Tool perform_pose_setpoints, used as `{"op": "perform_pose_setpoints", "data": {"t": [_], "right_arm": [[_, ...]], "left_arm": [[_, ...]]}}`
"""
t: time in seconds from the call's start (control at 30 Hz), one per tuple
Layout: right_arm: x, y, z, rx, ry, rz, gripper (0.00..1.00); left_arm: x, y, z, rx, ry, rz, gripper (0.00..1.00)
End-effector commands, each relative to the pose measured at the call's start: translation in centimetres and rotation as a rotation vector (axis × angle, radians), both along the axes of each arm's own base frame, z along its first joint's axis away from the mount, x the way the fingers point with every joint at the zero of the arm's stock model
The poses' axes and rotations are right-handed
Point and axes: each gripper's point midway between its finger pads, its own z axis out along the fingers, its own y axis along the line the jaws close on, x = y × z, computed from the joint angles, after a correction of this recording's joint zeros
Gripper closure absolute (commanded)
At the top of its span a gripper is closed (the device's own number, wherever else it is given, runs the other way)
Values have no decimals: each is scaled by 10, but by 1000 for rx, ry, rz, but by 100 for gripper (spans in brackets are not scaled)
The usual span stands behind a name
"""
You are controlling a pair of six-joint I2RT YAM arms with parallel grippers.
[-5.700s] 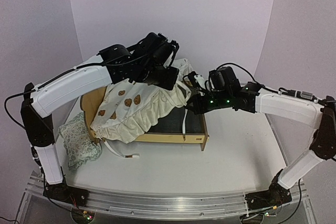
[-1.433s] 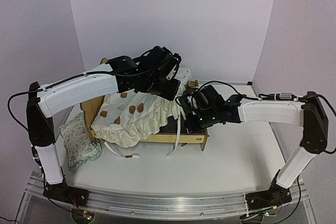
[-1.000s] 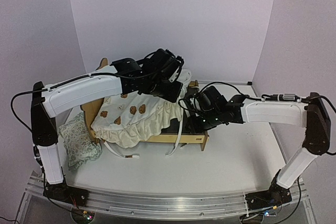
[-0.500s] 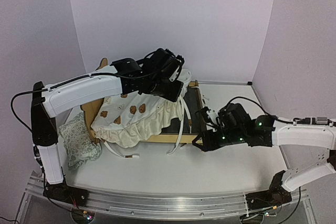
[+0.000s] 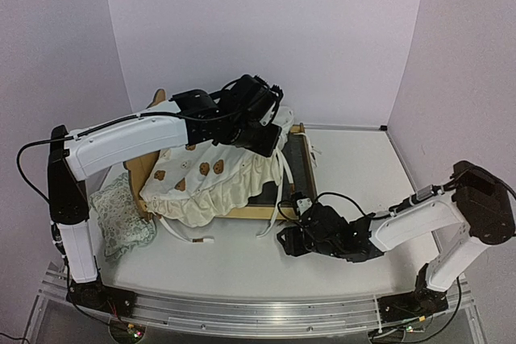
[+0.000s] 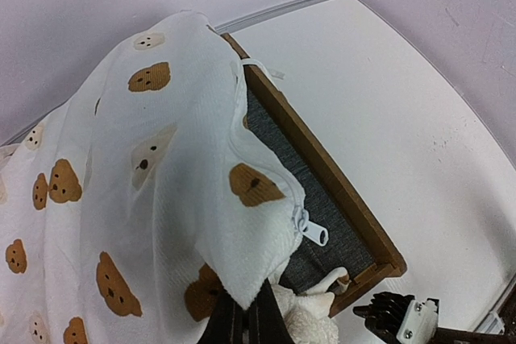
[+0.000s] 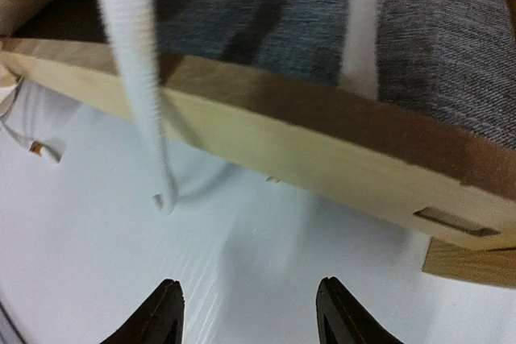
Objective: Set up the pet bed
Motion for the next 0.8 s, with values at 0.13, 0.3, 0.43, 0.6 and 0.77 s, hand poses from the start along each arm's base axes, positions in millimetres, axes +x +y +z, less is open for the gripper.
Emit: {"op": "perform_pose_setpoints", "data": {"t": [0.13,0.3,0.43,0.6,0.77], "right_arm": [[41,6,5,57,-169,-188,41],[49,9,-2,57,-200,-216,38],[54,12,-7,77,-218,-241,37],[59,11,-18,82,-243,-283,37],[60,21,-24,53,-307,-299,36]], "left_arm": [[0,5,20,-50,-35,13,100],[0,4,20,-52,-36,8,100],[0,4,22,-54,-40,5,100],[0,4,22,-50,-41,1,100],[0,4,21,-44,-42,-2,100]]}}
